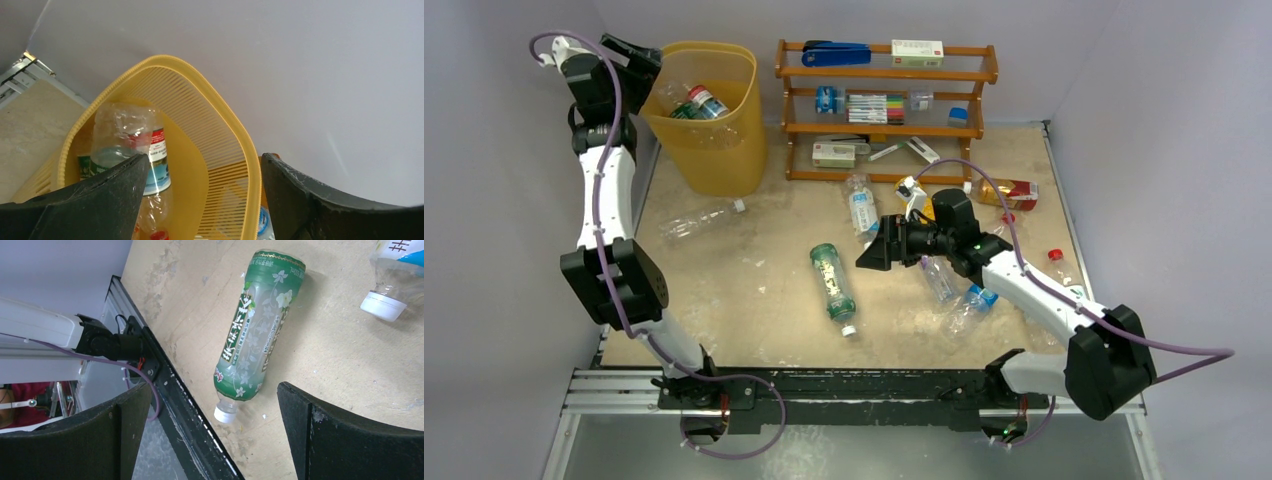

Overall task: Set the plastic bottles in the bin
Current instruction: Pick up the plastic bottle at the center of the board.

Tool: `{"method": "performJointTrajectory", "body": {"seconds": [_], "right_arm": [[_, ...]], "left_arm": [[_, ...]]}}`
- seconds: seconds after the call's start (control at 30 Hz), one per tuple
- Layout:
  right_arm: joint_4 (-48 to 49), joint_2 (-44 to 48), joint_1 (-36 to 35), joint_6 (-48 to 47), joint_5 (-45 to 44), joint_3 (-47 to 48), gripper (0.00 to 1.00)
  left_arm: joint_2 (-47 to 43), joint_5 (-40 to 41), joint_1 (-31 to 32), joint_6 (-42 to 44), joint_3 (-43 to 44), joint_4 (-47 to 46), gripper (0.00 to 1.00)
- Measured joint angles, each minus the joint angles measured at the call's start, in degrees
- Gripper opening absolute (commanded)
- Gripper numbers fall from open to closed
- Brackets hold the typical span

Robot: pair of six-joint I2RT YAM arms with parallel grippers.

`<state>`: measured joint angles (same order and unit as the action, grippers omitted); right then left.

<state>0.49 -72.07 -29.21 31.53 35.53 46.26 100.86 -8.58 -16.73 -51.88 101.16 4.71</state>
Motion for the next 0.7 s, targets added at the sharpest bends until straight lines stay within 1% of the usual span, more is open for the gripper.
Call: {"method": "performJointTrajectory", "body": {"seconds": [0.13, 0.3, 0.4, 0.53, 0.7], "right_arm": [[0.1, -0.3, 0.0, 0.0, 0.0, 0.0, 0.99], [0.1, -0.8, 0.0, 0.0, 0.0, 0.0, 0.99], [0.1, -1.0, 0.0, 0.0, 0.0, 0.0, 0.99], [0.1, -3.0, -0.6, 0.0, -0.6, 0.0, 0.98], [-1.0, -6.9, -3.0, 0.0, -3.3, 1.1, 0.98]], "left_arm": [[-2.9, -1.7, 0.0, 0.0, -0.2, 2.7, 0.82], [-10.3, -4.9, 0.0, 0.6, -4.0, 5.8, 0.83], [-15.4, -6.4, 0.0, 0.7, -7.8, 7.2, 0.83], [-21.3, -9.2, 0.7, 0.6, -15.0, 7.6, 0.83], [-24.4, -10.8, 3.7, 0.9, -23.7, 9.1, 0.83]]}}
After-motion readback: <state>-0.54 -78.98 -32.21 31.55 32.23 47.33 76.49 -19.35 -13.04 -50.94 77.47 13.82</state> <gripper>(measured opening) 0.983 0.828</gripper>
